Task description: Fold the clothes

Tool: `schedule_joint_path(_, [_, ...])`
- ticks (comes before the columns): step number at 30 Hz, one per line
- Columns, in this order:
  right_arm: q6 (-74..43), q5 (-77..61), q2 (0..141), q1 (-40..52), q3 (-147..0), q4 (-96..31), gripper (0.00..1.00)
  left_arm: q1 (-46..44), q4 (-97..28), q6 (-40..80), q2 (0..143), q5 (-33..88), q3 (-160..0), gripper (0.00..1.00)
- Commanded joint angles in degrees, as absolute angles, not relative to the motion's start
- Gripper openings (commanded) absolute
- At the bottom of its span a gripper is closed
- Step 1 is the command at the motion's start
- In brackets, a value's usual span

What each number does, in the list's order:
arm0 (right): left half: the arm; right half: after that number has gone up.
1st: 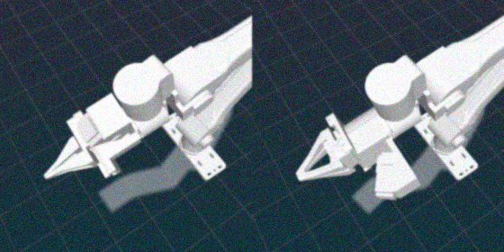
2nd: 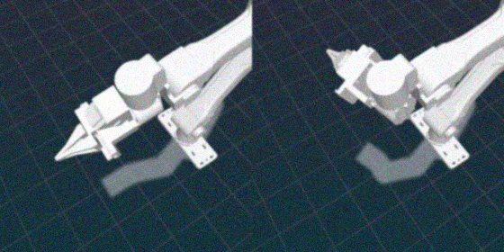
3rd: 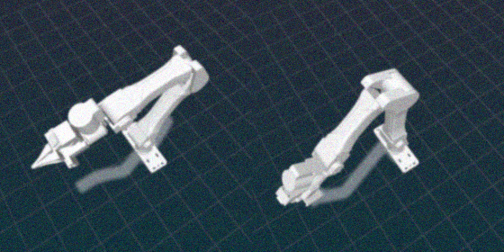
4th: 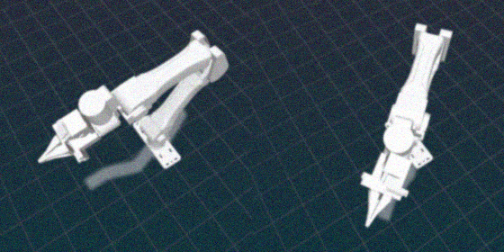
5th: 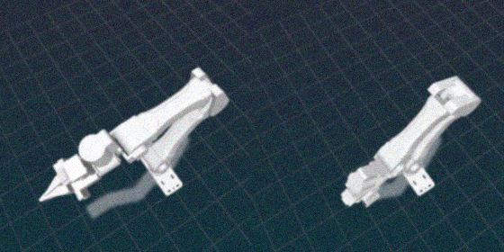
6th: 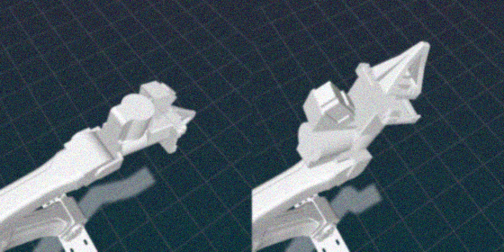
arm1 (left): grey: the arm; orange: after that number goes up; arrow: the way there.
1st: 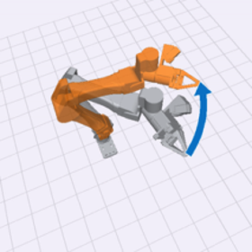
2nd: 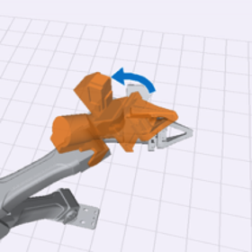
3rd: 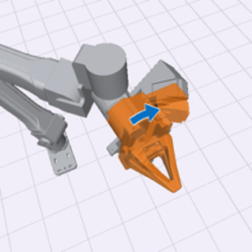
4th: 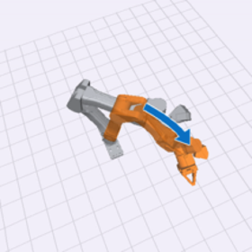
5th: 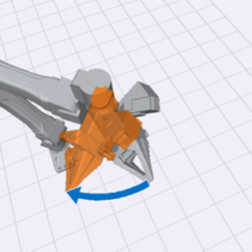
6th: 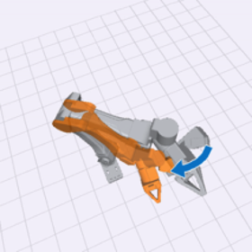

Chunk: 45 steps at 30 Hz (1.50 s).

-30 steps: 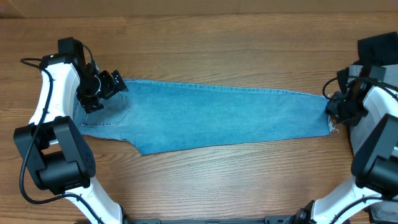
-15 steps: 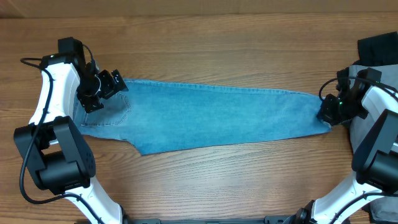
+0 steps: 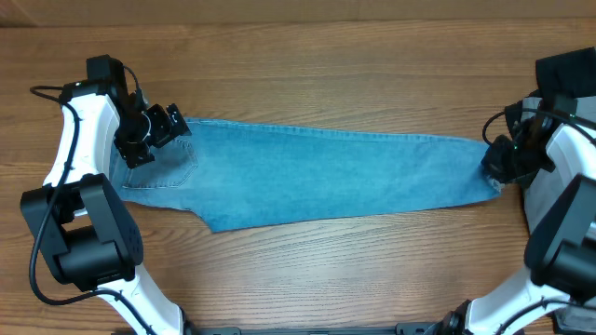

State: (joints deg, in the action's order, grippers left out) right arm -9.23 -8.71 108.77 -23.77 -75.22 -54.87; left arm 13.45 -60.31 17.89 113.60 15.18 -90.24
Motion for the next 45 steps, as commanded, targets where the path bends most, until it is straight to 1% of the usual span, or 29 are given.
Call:
schedule_joint_path(1, [-10.79, -6.04, 103.26, -20.03, -77.76, -54.57, 0.04, 12.91, -59.96, 18.06, 114.10, 14.63, -89.71, 1.00])
schedule_joint_path(12, [-18.85, -6.07, 103.15, -2.81, -77.76, -54.24, 0.04, 12.69, -59.96, 18.02, 114.10, 14.57, -89.71, 1.00])
schedule_joint_path(18, [-21.08, -8.12, 103.15, 3.86, -77.76, -55.90, 0.04, 12.69, -59.94, 18.02, 114.10, 14.39, -89.71, 1.00])
schedule_joint_path(26, [-21.30, -14.13, 103.15, 8.91, -77.65, -56.29, 0.04, 12.62, -59.92, 18.04, 114.10, 14.41, -89.71, 1.00])
schedule_joint_path(38, [-21.30, -14.17, 103.20, 13.96, -76.90, -56.25, 0.04, 12.32, -59.96, 18.02, 114.10, 14.41, -89.71, 1.00])
schedule_joint_path(39, [-21.30, -13.72, 103.20, 14.55, -76.73, -56.12, 0.13, 12.27, -59.96, 18.02, 114.10, 14.41, -89.71, 1.00])
schedule_joint_path(40, [-21.30, -13.30, 103.20, 14.74, -76.71, -56.12, 0.30, 12.27, -59.96, 18.02, 114.10, 14.41, -89.71, 1.00])
schedule_joint_path(42, [-21.30, -12.95, 103.20, 14.83, -76.71, -56.12, 0.50, 12.27, -59.99, 18.02, 114.10, 14.41, -89.71, 1.00])
schedule_joint_path(43, [-21.30, -12.97, 103.20, 14.83, -76.71, -56.14, 0.56, 12.27, -60.01, 18.02, 114.10, 14.41, -89.71, 1.00])
schedule_joint_path(45, [-21.26, -12.93, 103.18, 14.59, -76.93, -56.25, 0.56, 12.29, -60.03, 18.00, 114.10, 14.41, -89.71, 1.00])
